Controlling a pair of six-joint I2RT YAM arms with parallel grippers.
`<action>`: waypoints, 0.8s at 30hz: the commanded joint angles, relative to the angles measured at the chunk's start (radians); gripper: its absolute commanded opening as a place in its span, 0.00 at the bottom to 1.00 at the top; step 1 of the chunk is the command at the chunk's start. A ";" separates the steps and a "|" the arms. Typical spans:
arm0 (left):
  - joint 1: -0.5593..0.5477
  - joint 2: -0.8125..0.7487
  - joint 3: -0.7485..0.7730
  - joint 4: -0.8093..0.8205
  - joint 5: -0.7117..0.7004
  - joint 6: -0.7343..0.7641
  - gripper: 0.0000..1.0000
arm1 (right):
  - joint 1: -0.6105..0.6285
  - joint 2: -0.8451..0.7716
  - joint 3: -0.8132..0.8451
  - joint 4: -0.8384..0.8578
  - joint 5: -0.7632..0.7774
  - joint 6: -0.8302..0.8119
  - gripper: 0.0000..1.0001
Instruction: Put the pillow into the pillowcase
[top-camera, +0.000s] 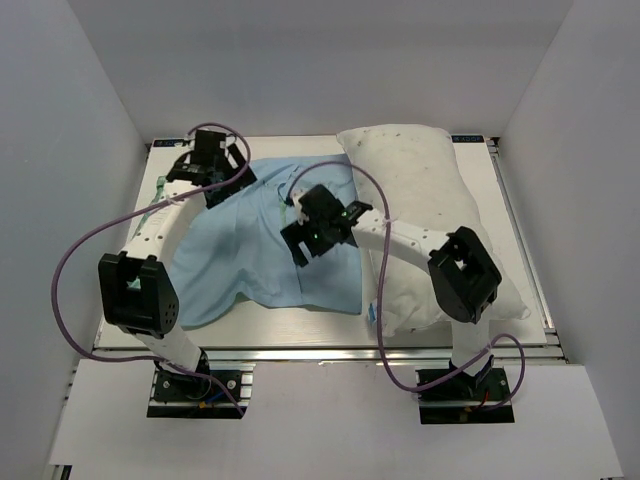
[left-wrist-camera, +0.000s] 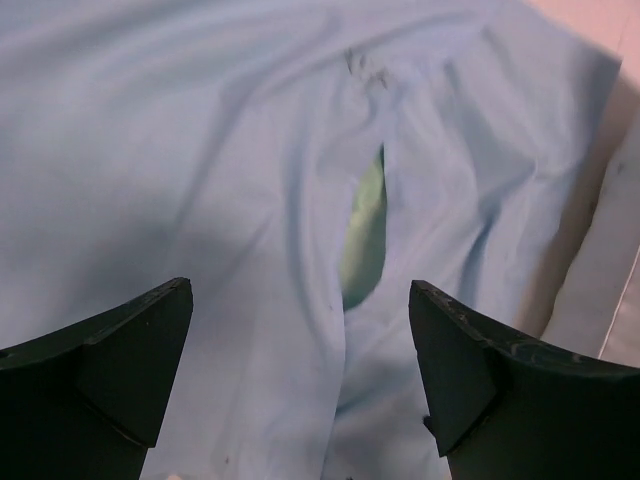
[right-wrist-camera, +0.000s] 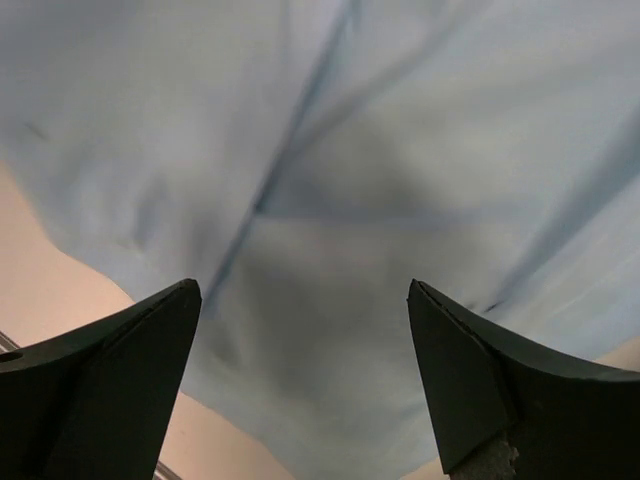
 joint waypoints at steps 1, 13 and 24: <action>-0.017 -0.003 -0.035 0.019 0.097 0.033 0.98 | -0.011 -0.010 -0.140 0.060 -0.052 0.115 0.89; -0.021 -0.003 -0.039 -0.005 0.061 0.063 0.98 | -0.038 -0.122 -0.491 0.126 -0.054 0.214 0.90; -0.023 0.037 -0.012 0.015 0.104 0.085 0.98 | -0.044 -0.312 -0.299 -0.033 -0.041 0.023 0.89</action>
